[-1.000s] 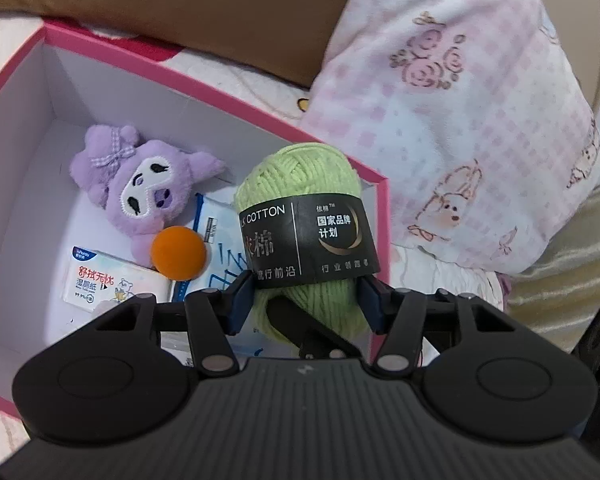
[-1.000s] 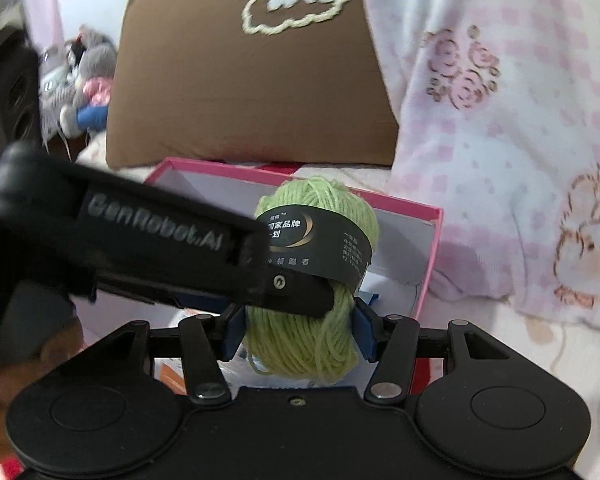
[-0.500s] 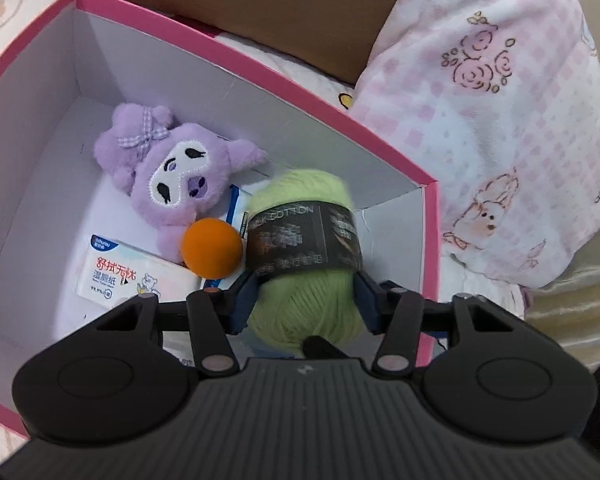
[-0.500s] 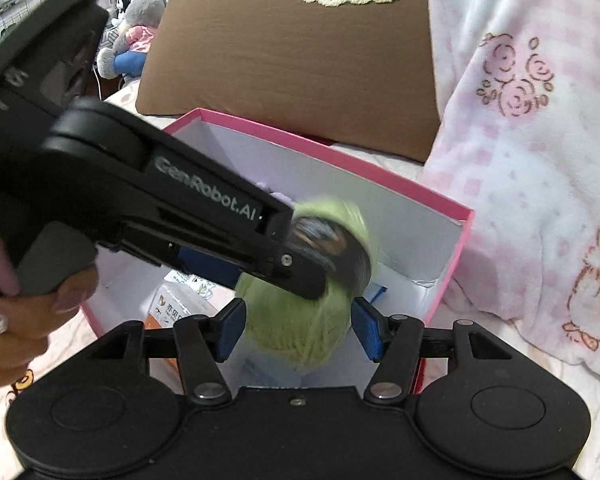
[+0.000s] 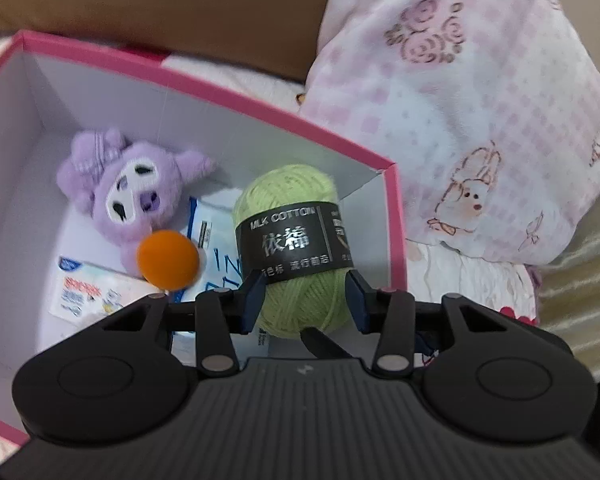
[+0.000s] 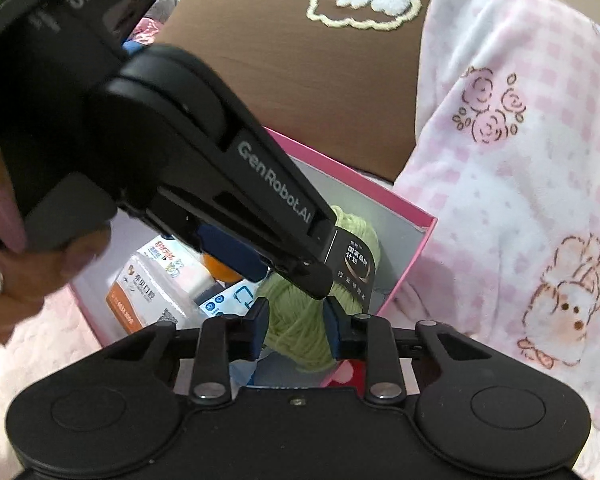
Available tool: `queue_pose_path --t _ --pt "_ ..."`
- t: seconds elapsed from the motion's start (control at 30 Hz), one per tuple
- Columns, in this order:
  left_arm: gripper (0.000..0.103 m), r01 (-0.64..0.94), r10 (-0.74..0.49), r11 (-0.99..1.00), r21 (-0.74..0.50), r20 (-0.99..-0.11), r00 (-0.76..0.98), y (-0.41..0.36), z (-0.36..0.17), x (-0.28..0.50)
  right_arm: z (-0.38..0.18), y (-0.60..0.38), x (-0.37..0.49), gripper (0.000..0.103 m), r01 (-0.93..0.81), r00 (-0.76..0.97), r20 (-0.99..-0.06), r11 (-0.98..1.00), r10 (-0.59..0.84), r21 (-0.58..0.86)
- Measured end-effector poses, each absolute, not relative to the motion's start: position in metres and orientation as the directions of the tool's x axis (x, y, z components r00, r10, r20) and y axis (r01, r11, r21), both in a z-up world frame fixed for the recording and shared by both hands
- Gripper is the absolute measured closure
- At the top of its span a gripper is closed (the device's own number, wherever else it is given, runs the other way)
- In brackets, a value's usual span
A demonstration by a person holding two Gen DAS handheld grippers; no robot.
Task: Organize objects
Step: 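Lower the yarn ball into the pink box beside the plush toy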
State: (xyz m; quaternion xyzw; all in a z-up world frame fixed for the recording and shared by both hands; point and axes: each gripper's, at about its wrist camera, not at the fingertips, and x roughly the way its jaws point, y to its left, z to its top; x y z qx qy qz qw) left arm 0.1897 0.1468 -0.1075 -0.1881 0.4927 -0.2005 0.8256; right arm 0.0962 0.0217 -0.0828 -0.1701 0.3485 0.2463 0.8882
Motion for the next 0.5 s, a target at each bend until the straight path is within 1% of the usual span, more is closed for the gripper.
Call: queue_pose_path --t 0.07,0.13,0.23,0.33,0.43,0.5 --pt "0.061 0.193 -0.481 0.874 -0.445 -0.743 0.466 0.142 -0.102 0.185 -0.083 0.019 0.097 0.072 -0.559 0.621 -0.710 0.823 0.333 -0.103" --pt "0.061 0.201 -0.435 0.900 -0.387 -0.758 0.487 0.138 -0.100 0.187 -0.082 0.025 0.091 0.071 -0.560 0.610 -0.716 0.824 0.339 -0.087" --pt "0.059 0.185 -0.428 0.902 -0.389 -0.759 0.490 0.134 -0.105 0.195 -0.082 0.022 0.089 0.071 -0.555 0.609 -0.712 0.829 0.350 -0.066" --pt "0.058 0.217 -0.467 0.883 -0.415 -0.748 0.471 0.124 -0.112 0.202 -0.077 0.015 0.086 0.070 -0.551 0.598 -0.708 0.834 0.375 -0.024" --pt "0.057 0.263 -0.435 0.900 -0.347 -0.755 0.490 0.111 -0.112 0.204 -0.073 0.008 0.084 0.068 -0.550 0.591 -0.707 0.835 0.387 -0.002" --pt "0.057 0.275 -0.429 0.902 -0.334 -0.764 0.482 0.108 -0.113 0.206 -0.072 0.003 0.084 0.068 -0.561 0.570 -0.713 0.828 0.408 0.025"
